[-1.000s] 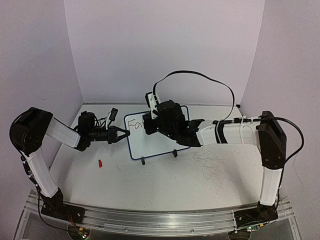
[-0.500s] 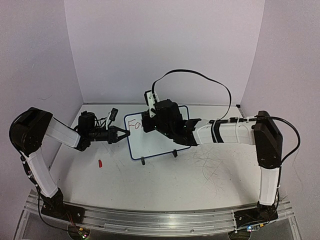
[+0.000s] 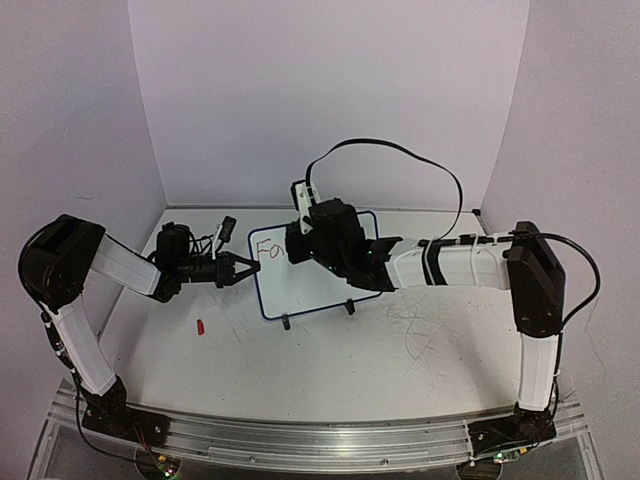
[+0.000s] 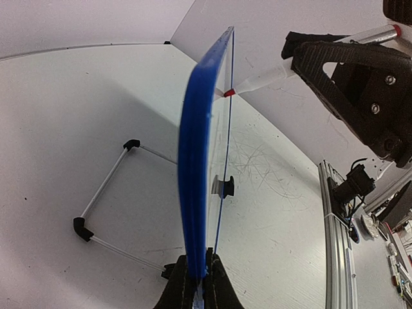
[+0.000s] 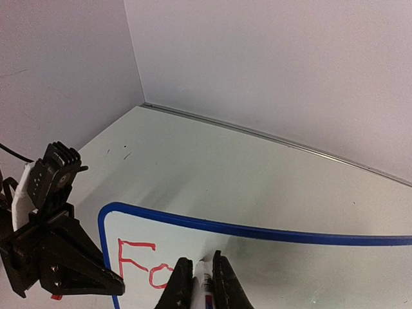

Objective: Write a sentence on the whiteboard

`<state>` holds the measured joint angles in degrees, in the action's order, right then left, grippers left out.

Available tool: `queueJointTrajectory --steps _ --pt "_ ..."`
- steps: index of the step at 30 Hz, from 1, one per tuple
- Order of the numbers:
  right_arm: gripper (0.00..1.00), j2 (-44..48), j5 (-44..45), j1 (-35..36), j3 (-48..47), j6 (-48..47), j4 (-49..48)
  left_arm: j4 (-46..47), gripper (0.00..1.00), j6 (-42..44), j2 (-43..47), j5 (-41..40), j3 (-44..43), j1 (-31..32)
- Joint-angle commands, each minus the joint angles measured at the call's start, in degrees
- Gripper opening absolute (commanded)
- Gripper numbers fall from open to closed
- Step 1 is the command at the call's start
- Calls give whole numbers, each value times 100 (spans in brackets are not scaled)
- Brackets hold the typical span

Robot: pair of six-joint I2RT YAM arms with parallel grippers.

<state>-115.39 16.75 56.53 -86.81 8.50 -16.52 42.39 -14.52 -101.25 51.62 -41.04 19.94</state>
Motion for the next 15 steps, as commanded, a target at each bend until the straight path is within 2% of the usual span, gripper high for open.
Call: queueJointTrajectory --steps 1,15 --pt "0 -135 161 -28 -303 75 16 -278 0 292 59 -259 -150 70" --pt "0 -213 443 -30 -418 176 345 -297 0 301 71 -279 -149 72"
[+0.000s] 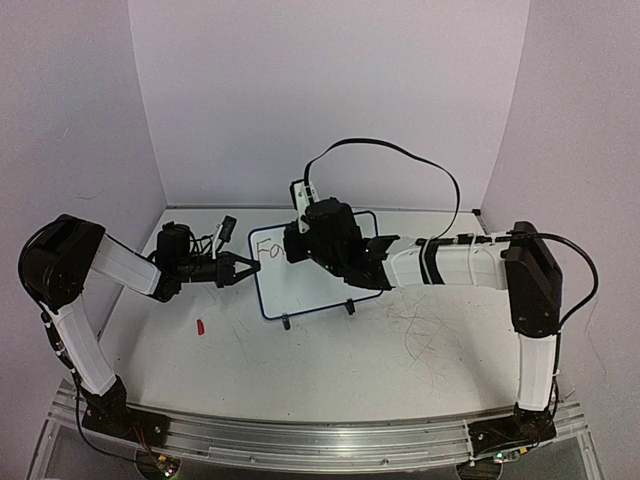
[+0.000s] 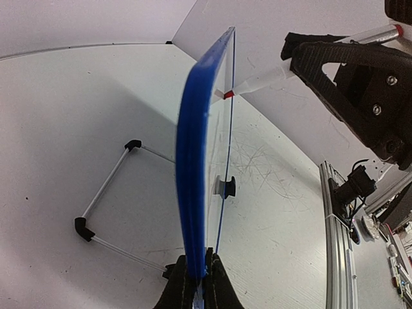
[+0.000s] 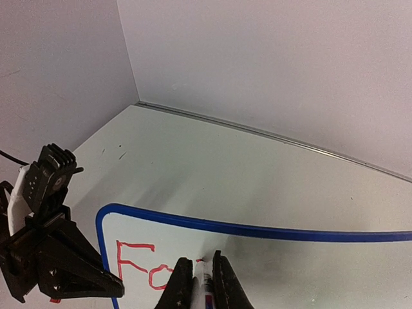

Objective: Write a sentence on the whiteboard

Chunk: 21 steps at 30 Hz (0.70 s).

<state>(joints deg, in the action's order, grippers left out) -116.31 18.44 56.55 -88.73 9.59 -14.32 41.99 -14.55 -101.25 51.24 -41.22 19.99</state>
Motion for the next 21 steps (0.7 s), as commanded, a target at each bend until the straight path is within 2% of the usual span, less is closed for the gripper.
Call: queueJointTrajectory --steps 1,8,14,21 --pt "0 -128 289 -31 -243 60 141 -260 0 303 69 -244 -130 68" --pt "0 -93 35 -31 -296 39 145 -265 0 312 67 -251 -129 69" --pt "0 637 -383 -4 454 108 -439 -279 0 314 71 -253 -132 68" --pt "0 450 -369 -5 511 177 -437 -284 0 324 124 -257 -99 73"
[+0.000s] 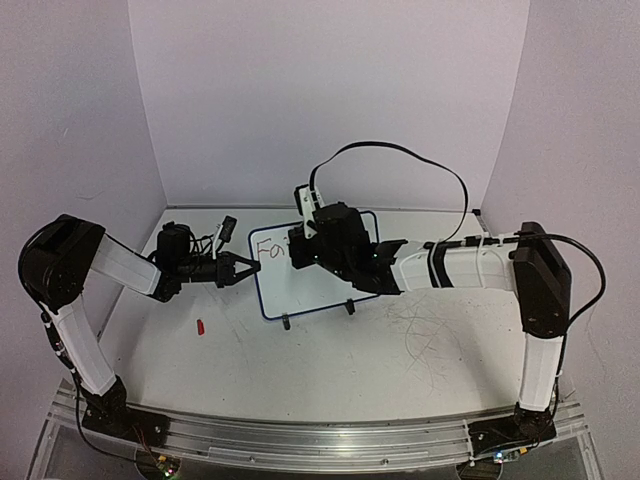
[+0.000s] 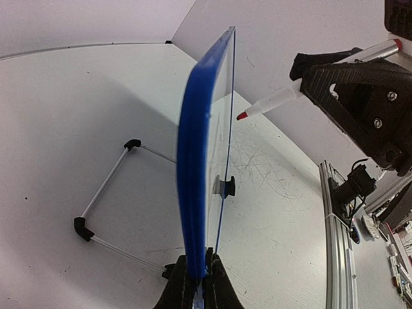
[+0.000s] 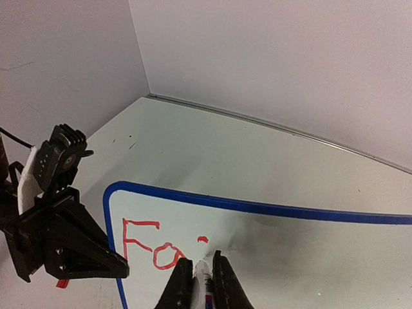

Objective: Write a sentence on the whiteboard

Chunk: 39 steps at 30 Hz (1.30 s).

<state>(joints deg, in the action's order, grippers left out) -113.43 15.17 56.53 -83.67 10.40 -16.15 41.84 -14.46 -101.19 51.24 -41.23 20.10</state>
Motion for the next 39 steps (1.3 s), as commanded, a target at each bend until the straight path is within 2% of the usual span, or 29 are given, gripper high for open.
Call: queueJointTrajectory --steps 1,19,39 --pt "0 122 -39 -2 -37 92 -256 -273 0 320 125 -256 -91 61" --pt "0 -228 200 -19 -401 23 -143 -293 0 339 117 -255 -110 60" --pt "0 -251 401 -20 -344 97 78 -321 0 347 118 -254 -121 65"
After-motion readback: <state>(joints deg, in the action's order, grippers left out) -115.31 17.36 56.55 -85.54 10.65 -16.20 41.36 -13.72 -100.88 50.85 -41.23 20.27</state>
